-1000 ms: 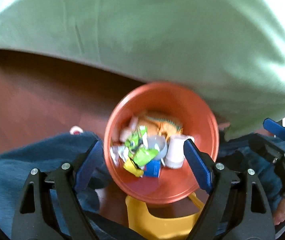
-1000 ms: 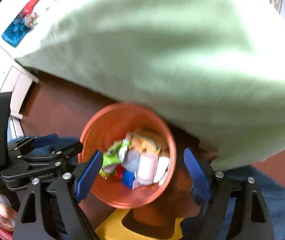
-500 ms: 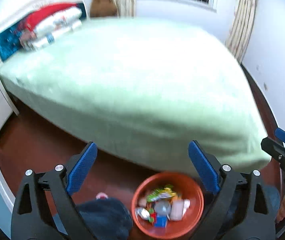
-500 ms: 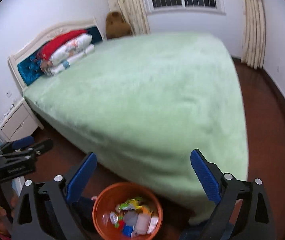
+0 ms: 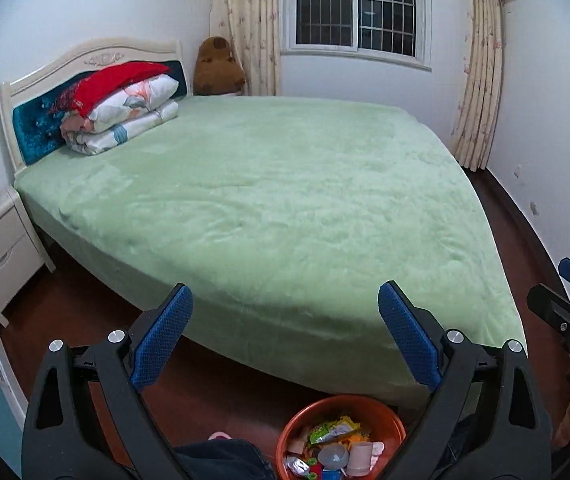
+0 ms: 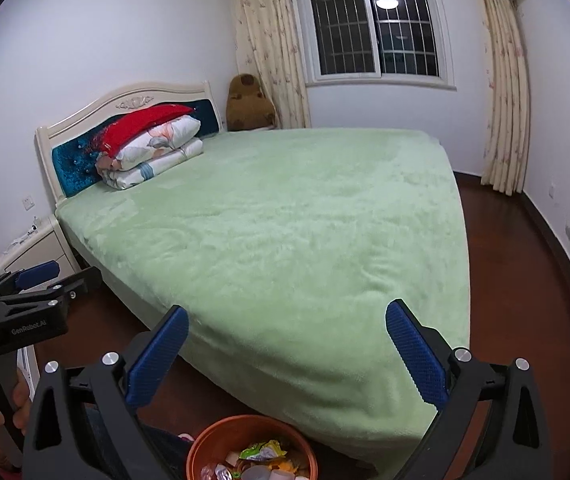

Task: Collect trash

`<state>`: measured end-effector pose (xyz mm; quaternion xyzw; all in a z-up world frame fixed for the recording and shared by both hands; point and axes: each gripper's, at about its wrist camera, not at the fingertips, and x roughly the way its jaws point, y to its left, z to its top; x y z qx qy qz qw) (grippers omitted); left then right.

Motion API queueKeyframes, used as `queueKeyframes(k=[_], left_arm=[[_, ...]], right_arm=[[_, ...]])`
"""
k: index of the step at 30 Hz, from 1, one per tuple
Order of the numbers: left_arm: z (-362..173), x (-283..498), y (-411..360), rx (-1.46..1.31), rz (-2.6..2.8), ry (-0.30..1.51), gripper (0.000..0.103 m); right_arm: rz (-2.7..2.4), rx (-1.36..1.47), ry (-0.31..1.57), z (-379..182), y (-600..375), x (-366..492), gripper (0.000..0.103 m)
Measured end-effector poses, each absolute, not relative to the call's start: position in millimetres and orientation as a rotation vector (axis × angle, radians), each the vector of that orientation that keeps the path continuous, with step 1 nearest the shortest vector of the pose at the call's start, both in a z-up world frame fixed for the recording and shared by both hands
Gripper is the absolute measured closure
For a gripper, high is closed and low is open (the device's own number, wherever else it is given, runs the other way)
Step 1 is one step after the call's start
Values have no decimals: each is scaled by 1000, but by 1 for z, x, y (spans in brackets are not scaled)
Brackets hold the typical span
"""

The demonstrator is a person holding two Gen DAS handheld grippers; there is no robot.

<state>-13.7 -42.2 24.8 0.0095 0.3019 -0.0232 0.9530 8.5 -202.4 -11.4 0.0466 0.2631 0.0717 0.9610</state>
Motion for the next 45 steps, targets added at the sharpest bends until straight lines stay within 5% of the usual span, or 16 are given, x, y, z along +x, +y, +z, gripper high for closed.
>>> queueKeyframes(k=[45], left_arm=[[42,-23,-46,0,-41,545,11]], right_arm=[[158,96,512,-1,-202,0,6]])
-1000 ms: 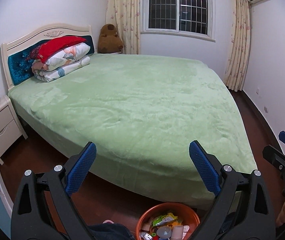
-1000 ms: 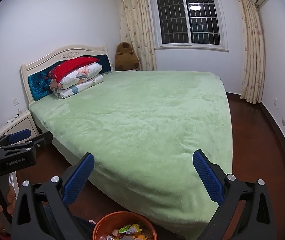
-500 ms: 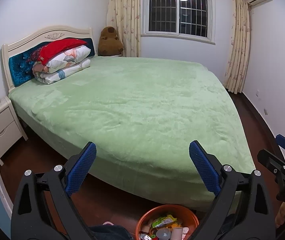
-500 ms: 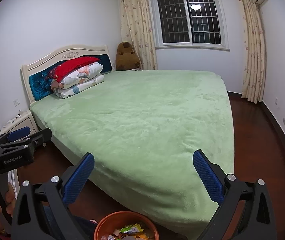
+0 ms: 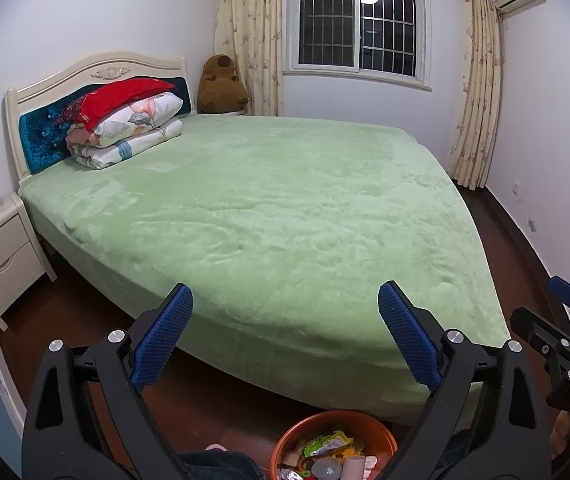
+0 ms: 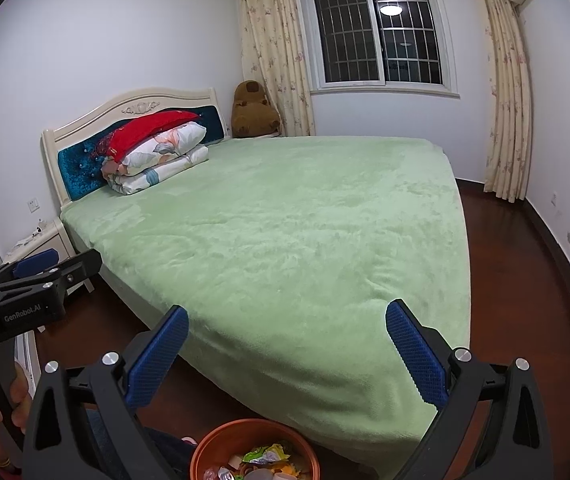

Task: Collect trash

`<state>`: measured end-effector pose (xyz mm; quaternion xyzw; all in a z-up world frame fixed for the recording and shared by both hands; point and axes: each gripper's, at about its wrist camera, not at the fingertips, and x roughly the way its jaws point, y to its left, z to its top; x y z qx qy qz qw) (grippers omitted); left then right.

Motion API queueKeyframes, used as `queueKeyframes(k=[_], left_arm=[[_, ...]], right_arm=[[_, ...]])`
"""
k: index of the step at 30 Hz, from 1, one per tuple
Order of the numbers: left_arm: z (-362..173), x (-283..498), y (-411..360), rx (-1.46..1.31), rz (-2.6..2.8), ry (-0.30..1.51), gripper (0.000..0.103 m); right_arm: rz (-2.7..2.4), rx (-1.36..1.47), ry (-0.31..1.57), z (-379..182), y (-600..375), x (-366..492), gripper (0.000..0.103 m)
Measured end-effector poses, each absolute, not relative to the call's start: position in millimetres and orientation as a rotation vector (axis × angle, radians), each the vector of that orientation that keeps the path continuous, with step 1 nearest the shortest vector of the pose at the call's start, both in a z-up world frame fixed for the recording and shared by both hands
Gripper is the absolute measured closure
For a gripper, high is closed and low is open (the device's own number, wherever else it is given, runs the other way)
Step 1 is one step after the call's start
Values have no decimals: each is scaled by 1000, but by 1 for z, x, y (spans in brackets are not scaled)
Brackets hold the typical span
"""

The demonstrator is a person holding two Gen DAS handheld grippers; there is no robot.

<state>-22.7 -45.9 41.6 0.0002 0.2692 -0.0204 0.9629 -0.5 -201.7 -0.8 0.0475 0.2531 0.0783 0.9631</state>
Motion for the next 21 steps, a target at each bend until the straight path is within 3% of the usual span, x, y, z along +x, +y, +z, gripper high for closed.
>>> queueKeyframes(k=[21], left_arm=[[40,-23,-46,-3,-36,551,11]], right_arm=[[159,102,520,-6,-200,-2,6]])
